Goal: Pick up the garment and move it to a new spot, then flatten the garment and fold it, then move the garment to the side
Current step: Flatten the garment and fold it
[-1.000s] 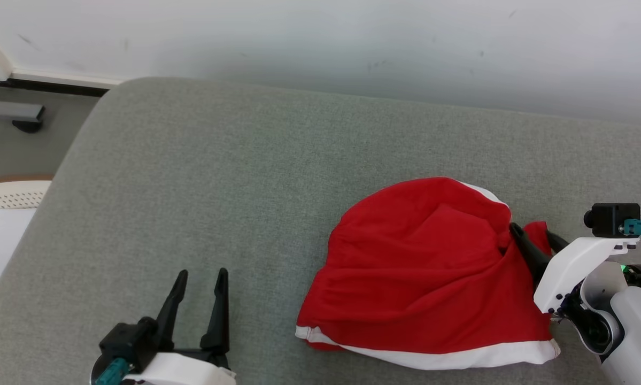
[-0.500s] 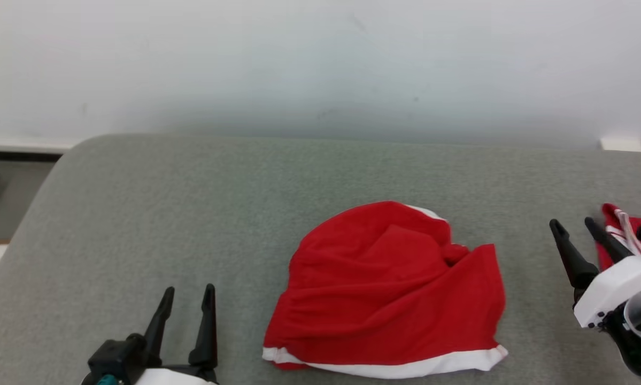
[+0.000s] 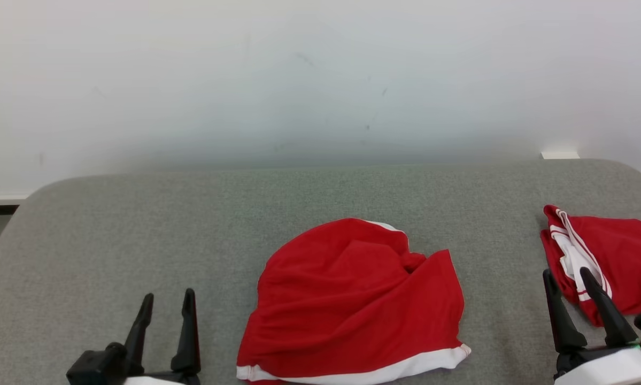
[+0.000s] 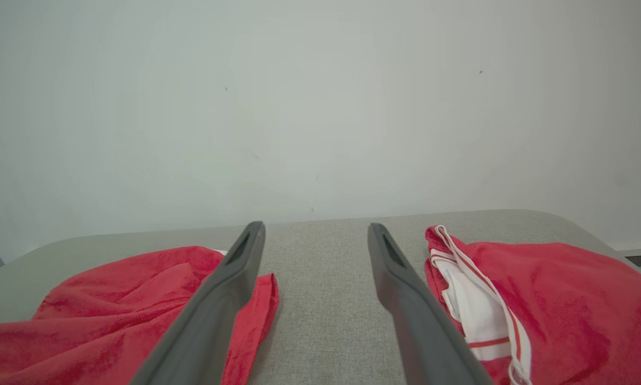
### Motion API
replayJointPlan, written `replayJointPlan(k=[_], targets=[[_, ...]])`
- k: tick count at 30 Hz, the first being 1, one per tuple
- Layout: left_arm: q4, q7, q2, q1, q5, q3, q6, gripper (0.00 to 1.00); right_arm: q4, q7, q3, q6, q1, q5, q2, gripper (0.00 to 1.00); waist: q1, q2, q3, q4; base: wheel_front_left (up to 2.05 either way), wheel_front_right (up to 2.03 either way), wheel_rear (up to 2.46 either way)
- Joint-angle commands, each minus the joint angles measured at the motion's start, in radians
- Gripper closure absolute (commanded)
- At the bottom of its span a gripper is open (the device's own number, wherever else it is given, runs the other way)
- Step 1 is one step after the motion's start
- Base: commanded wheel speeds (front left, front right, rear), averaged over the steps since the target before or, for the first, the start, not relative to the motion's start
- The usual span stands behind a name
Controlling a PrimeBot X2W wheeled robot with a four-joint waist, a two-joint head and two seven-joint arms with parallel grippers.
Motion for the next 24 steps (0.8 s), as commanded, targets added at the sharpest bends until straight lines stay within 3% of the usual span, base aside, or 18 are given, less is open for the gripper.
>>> replayJointPlan(k=[1, 6, 9, 17, 24], targets=[[-0.001, 0.000, 0.004, 0.017, 0.002, 0.003, 0.001, 0.00, -0.049, -0.003, -0.053, -0.003, 0.047, -0.045, 0.031, 0.00, 0.0000, -0.0001, -0.008, -0.003, 0.00, 0.00, 0.00], [0.004, 0.000, 0.004, 0.039, 0.001, 0.005, 0.000, 0.00, -0.151, -0.003, -0.140, -0.003, 0.170, -0.141, 0.133, 0.00, 0.0000, -0.0001, -0.015, -0.005, 0.00, 0.00, 0.00], [0.009, 0.000, 0.004, 0.049, 0.001, 0.006, -0.002, 0.00, -0.165, -0.003, -0.149, -0.003, 0.194, -0.167, 0.156, 0.00, 0.0000, -0.0001, -0.017, -0.008, 0.00, 0.00, 0.00], [0.015, 0.000, 0.003, 0.041, 0.006, -0.002, -0.006, 0.00, -0.148, -0.004, -0.153, -0.003, 0.187, -0.188, 0.147, 0.00, 0.0000, -0.0001, -0.019, 0.006, 0.00, 0.00, 0.00], [0.043, 0.000, 0.003, 0.045, -0.002, -0.025, -0.017, 0.00, -0.041, 0.061, -0.068, -0.003, 0.171, -0.137, 0.132, 0.00, 0.0000, -0.0001, -0.013, 0.026, 0.00, 0.00, 0.00]])
